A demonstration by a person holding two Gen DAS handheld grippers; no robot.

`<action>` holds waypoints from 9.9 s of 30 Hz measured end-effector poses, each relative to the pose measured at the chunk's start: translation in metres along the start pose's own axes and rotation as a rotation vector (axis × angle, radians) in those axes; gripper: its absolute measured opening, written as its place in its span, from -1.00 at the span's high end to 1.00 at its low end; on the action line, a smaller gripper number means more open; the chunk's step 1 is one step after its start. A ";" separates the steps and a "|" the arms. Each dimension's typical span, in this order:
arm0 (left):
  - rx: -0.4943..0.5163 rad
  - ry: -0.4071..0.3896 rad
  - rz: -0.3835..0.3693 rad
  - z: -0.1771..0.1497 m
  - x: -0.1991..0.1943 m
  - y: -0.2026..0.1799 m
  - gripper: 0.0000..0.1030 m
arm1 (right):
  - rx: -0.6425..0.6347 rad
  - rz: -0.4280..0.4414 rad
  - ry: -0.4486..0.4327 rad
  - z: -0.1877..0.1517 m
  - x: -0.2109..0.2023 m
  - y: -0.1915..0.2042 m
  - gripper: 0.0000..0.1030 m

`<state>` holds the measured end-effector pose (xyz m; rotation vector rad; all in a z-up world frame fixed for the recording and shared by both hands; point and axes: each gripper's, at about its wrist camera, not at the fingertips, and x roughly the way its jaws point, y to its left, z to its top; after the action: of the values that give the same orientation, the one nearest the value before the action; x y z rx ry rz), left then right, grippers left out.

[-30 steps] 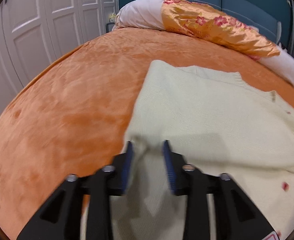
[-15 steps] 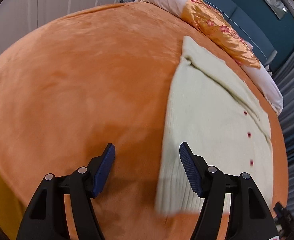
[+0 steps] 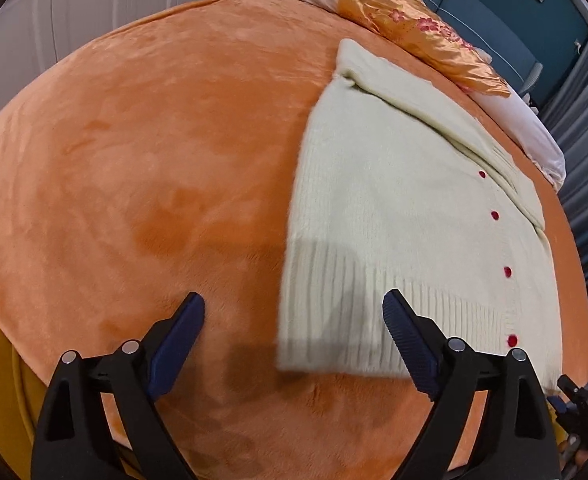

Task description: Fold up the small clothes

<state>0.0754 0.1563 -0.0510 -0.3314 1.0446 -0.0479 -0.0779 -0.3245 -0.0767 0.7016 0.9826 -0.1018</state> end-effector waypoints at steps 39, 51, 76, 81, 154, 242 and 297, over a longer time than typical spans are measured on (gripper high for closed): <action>0.310 0.262 -0.108 -0.118 -0.149 0.008 0.89 | -0.439 -0.043 0.245 -0.110 -0.146 0.035 1.00; 0.264 0.277 -0.070 -0.126 -0.138 0.015 0.89 | -0.264 -0.038 0.220 -0.087 -0.113 0.016 0.16; 0.325 -0.145 -0.055 0.119 -0.077 -0.075 1.00 | -0.336 0.046 -0.114 0.129 -0.040 0.146 0.90; 0.277 -0.086 -0.114 0.138 -0.060 -0.064 1.00 | -0.236 0.008 -0.094 0.149 0.011 0.135 0.90; 0.286 0.007 -0.203 0.048 0.008 -0.119 0.54 | -0.417 0.201 0.080 0.025 0.072 0.188 0.78; -0.218 0.039 -0.007 0.037 0.006 0.030 0.02 | 0.068 -0.037 -0.064 0.075 0.022 -0.032 -0.21; -0.316 0.046 -0.129 0.023 0.014 0.039 0.48 | -0.498 -0.006 0.252 0.023 0.121 0.215 0.93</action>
<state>0.0978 0.1965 -0.0637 -0.6878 1.0761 -0.0061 0.0899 -0.1440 -0.0570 0.2546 1.1928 0.2262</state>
